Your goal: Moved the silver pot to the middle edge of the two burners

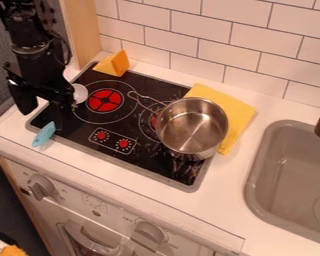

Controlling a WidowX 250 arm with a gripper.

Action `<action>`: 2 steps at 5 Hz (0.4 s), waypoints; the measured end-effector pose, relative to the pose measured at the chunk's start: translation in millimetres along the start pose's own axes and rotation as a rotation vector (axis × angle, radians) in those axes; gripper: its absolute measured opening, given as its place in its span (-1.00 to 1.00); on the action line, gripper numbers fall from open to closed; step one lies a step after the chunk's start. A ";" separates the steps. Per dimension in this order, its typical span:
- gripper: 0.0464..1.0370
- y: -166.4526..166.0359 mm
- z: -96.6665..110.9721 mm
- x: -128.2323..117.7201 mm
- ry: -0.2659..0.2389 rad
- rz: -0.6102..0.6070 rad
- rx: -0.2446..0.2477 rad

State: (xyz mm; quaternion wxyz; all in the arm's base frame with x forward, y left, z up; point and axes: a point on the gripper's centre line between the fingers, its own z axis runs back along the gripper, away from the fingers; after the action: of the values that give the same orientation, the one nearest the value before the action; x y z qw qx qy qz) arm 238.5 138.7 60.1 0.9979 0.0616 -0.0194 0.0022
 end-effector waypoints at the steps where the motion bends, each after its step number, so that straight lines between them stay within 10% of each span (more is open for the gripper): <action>1: 0.93 -3.7 -6.1 -2.1 0.022 0.004 -0.018; 2: 0.93 -49.6 0.1 11.2 0.035 -0.076 -0.075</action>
State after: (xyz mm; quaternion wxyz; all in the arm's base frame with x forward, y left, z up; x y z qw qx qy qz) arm 250.1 89.6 54.6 0.9991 0.0248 0.0005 -0.0355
